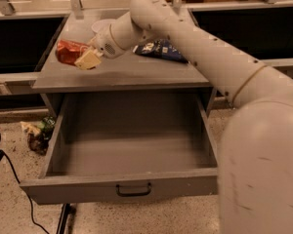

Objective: Place coke can into top drawer

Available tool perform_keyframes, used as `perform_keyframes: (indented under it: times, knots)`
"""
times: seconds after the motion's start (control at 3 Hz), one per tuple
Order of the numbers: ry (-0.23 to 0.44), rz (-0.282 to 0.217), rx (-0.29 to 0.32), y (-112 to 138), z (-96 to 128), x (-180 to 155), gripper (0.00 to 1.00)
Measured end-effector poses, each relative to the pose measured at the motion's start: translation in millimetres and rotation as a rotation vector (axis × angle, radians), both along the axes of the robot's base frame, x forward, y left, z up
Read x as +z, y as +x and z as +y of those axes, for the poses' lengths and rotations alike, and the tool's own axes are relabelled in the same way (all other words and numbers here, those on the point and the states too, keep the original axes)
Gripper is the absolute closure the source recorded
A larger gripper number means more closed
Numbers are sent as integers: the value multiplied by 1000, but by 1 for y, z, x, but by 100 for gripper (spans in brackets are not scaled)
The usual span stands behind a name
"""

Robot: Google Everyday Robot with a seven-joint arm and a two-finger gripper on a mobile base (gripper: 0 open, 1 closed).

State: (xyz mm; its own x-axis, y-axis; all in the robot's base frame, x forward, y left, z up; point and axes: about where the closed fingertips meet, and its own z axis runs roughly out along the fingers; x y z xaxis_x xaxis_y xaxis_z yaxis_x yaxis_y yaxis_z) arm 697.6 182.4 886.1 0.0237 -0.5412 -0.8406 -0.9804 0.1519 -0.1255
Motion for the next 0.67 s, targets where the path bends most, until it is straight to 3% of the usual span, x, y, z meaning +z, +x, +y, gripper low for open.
perform_keyframes:
  times: [0.33,0.67]
  knots:
    - [34,-51,-24,-21,-27,22,100]
    - [33,-51,-24,-21,-27,22,100]
